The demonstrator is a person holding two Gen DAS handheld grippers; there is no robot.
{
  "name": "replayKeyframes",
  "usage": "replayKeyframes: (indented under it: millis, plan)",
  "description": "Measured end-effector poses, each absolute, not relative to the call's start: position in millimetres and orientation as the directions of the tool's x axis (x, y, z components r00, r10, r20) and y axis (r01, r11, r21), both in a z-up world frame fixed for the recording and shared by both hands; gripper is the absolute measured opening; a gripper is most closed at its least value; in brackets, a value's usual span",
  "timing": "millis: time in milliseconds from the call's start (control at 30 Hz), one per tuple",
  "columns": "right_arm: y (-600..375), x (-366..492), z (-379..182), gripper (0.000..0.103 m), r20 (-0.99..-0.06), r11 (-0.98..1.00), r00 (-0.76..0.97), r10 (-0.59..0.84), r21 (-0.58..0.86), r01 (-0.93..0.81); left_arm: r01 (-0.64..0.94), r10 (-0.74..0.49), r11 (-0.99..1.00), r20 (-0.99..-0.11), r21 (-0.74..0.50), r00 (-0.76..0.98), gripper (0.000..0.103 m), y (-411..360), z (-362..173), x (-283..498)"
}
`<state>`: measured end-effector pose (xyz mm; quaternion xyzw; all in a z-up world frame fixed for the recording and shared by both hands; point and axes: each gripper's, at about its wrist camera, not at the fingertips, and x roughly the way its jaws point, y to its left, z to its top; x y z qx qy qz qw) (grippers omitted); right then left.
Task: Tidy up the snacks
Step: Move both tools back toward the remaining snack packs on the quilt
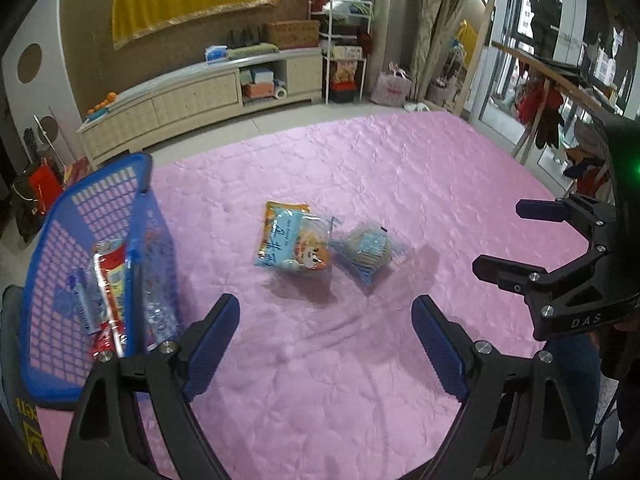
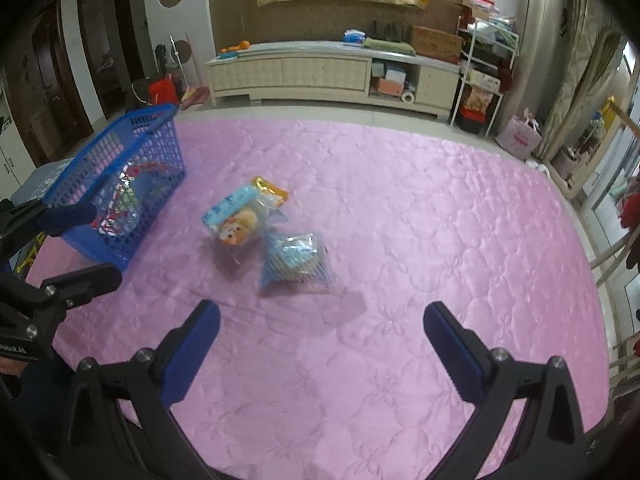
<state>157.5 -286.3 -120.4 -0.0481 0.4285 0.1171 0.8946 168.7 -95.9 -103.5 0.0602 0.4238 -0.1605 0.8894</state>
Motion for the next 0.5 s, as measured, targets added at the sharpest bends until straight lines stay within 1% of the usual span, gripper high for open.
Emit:
replayKeyframes:
  millis: [267,400,500]
  plan:
    - [-293.9,183.9,-146.2,0.103,-0.809,0.975,0.567,0.155,0.034,-0.218,0.364,-0.213,0.931,-0.815,-0.003,0.539,0.086,-110.8,-129.3,204.6]
    - [-293.2,195.1,-153.6,0.103,-0.816,0.976,0.557,0.158,0.043,-0.213,0.374,-0.229,0.927,-0.829,-0.026,0.51,0.086,-114.6,-139.6,222.2]
    - [-293.5,204.0,-158.6,0.103,-0.82,0.976,0.549,0.164,0.055,-0.21,0.375,-0.204,0.927,-0.837,0.001,0.508,0.086,-117.2,-145.9,231.5]
